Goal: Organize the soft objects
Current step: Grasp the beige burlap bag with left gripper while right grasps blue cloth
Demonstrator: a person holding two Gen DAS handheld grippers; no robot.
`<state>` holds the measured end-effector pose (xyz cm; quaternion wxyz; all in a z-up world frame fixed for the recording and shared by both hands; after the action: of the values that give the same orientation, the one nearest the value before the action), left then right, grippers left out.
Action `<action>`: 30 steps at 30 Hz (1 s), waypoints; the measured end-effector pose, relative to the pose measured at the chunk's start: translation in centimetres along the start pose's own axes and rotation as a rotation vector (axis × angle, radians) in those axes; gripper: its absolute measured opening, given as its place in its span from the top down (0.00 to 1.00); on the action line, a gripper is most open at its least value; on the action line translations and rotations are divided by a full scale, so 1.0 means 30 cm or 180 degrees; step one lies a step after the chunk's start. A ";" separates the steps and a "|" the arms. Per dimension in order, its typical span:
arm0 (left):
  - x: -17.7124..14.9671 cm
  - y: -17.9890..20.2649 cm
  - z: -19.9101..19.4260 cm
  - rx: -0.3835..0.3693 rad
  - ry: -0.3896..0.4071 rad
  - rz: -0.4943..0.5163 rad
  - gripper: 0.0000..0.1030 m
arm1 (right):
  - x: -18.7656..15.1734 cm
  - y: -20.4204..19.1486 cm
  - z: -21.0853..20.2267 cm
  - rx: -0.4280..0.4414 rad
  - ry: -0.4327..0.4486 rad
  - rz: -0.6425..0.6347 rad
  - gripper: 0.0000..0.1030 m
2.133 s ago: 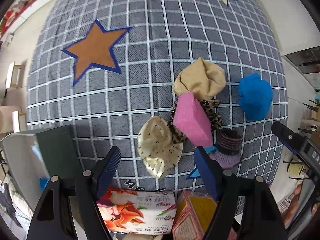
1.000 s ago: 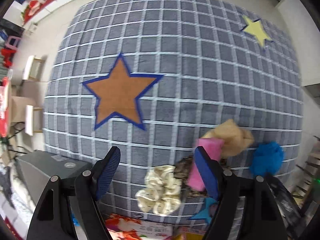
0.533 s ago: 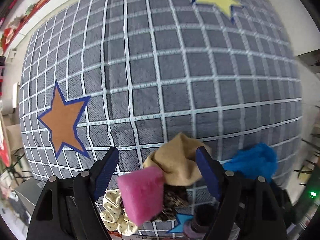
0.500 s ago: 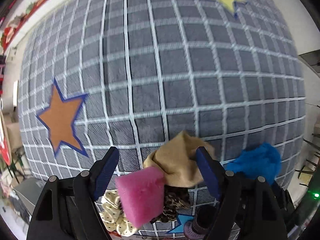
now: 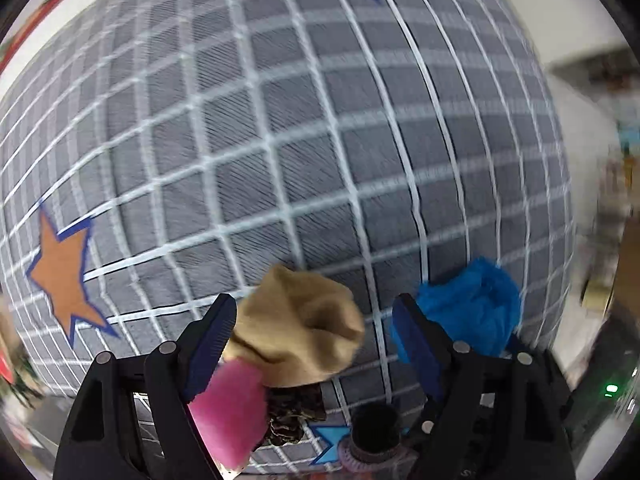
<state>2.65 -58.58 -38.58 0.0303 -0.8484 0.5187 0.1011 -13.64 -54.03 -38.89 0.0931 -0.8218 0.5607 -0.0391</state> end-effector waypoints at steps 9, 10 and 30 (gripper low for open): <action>0.032 -0.010 0.111 0.0133 -0.0052 -0.0235 0.18 | -0.004 -0.014 -0.003 -0.0034 0.0038 0.0053 0.03; 0.041 -0.003 0.112 0.0134 -0.0025 -0.0232 0.18 | 0.006 -0.014 -0.005 -0.0042 0.0040 0.0058 0.03; -0.245 -0.076 -0.097 -0.0587 0.0200 -0.0394 0.81 | 0.060 -0.067 -0.084 0.0130 0.0139 0.0119 0.80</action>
<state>1.82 -51.57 -34.35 -0.0580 -0.8808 0.4545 0.1197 -11.56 -55.27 -36.09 0.0983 -0.8081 0.5770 -0.0668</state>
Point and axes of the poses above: each gripper's, at about its wrist camera, not at the fingertips, and z roughly the way its jaws point, y to its right, x to its top, the point moved 9 cm from there along z, roughly the way its jaws point, and after that the axes turned 1 degree about z, right-handed, at the moved point
